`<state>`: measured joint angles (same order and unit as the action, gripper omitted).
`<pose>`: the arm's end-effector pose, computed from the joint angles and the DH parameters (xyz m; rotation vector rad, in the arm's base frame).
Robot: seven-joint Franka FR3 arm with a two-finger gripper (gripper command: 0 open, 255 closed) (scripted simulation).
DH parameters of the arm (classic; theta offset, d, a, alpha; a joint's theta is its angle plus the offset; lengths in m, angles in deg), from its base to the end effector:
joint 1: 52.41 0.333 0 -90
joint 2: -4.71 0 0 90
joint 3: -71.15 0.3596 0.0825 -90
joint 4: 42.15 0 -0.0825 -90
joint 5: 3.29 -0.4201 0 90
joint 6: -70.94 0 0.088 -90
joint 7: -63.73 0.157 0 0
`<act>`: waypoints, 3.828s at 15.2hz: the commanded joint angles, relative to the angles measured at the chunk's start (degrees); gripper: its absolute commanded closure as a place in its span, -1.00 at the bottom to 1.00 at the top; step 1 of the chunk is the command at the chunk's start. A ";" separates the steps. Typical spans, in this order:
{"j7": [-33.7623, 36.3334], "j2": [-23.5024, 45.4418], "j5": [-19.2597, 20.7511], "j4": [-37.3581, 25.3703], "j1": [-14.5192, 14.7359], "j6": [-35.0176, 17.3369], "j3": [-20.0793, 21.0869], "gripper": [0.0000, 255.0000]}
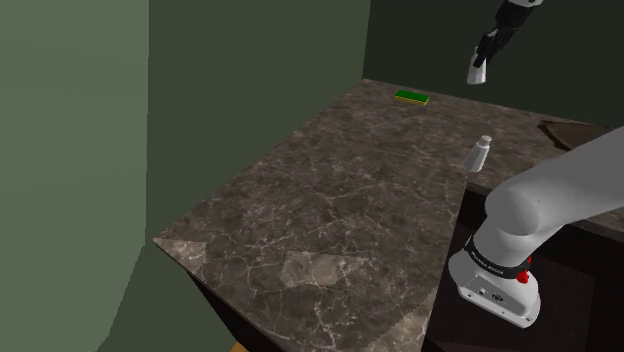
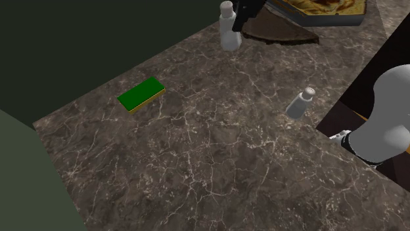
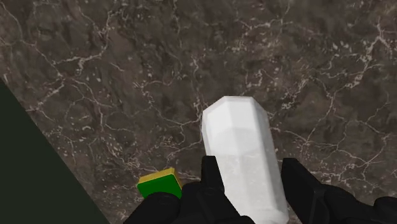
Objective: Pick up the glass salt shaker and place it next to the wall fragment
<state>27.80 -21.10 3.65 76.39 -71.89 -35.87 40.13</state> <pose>0.2673 -0.4065 0.5877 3.0607 -0.3170 0.3279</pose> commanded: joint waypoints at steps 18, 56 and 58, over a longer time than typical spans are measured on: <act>-11.71 -30.58 12.70 13.45 -15.86 15.76 -2.62 1.00; -22.60 -45.86 30.77 32.61 -28.32 9.82 -19.84 1.00; -22.67 -45.94 31.85 33.80 -28.70 8.67 -21.05 1.00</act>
<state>5.18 -67.05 34.90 109.62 -100.44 -26.55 19.76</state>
